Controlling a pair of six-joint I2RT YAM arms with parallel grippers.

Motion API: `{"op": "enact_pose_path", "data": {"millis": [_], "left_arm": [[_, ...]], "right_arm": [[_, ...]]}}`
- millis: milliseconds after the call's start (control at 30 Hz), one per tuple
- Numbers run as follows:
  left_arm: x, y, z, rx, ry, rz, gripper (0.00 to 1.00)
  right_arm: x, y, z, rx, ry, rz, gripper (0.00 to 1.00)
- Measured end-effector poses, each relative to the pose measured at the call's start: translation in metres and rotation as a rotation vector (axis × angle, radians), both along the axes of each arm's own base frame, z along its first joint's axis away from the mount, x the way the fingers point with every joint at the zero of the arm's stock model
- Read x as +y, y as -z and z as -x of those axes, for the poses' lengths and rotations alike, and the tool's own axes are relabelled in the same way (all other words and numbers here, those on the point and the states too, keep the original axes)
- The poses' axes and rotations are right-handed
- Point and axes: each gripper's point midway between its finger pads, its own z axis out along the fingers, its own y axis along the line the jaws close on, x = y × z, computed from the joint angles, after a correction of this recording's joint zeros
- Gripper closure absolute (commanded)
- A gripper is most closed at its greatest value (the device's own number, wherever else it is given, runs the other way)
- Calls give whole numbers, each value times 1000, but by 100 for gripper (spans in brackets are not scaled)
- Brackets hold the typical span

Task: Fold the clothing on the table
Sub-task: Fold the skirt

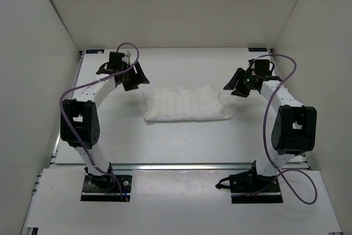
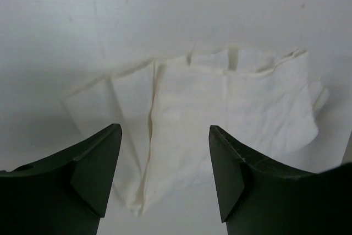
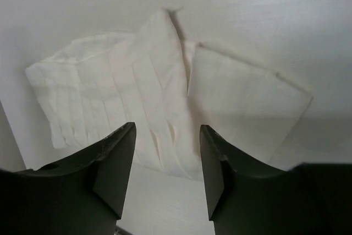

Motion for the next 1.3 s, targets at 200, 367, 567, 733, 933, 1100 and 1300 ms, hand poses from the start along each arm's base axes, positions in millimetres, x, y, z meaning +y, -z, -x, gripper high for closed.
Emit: {"op": "enact_pose_path", "data": {"millis": [200,367,567,733,933,1100,1300], "left_arm": [[-10,35,92,90,45,-46,24],[-2,49,133,93,18,-48,22],[-1,65,152,95,-4,-50,22],[-3,77,161,111,-5,-47,23],[-10,82,161,94,-12,-37,23],[-21,87,158,88,-11,-28,28],[-35,101,153,105,-17,5,93]], "right_arm": [[7,49,86,117,46,-15,47],[6,70,114,147,89,-33,44],[10,90,120,154,125,-90,37],[17,91,114,116,183,-176,37],[16,92,107,84,279,-254,56],[8,103,109,109,349,-258,84],[-3,104,106,97,385,-260,100]]}}
